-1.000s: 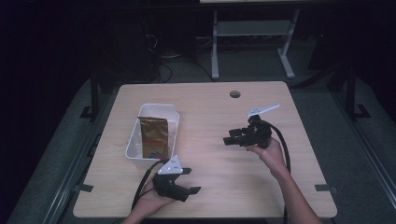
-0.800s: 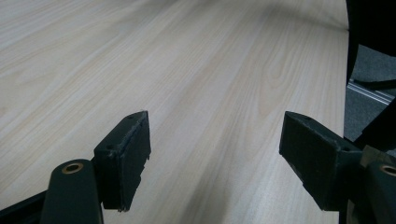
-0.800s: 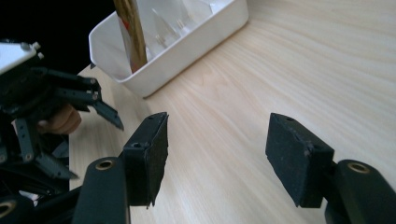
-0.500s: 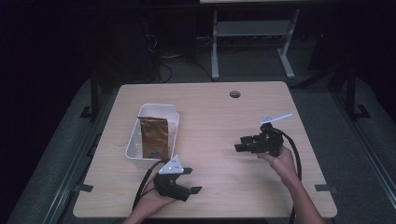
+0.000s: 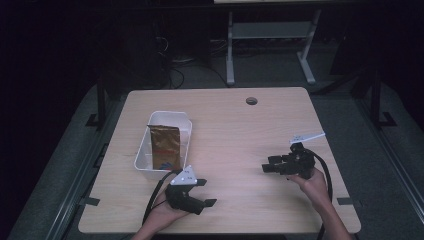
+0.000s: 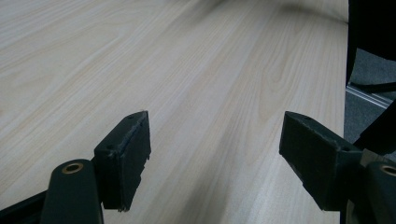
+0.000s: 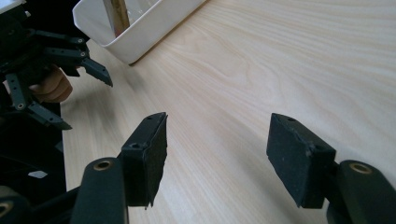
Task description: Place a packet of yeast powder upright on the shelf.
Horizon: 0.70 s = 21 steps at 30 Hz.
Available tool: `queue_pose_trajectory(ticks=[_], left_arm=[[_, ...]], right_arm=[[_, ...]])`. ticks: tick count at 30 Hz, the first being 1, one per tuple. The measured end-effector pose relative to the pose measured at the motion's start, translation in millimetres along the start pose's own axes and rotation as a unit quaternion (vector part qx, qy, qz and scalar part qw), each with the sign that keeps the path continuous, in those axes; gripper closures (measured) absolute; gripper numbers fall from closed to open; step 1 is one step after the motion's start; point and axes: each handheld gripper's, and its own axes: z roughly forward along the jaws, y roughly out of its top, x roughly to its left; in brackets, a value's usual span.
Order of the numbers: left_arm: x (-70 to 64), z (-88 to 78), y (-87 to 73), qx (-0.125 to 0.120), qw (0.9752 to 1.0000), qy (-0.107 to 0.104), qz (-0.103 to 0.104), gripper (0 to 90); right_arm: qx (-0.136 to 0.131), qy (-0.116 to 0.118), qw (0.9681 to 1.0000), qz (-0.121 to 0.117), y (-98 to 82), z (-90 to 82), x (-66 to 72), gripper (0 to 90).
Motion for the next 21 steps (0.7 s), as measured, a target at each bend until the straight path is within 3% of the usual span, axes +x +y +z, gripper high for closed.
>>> queue_pose_trajectory(ticks=[21], left_arm=[[-0.1, 4.7, 0.6, 0.003, 1.0, -0.007, -0.005, 24.8]], right_arm=[[-0.012, -0.012, 0.9998, 0.01, -39.2, -23.4, 6.4, 34.8]])
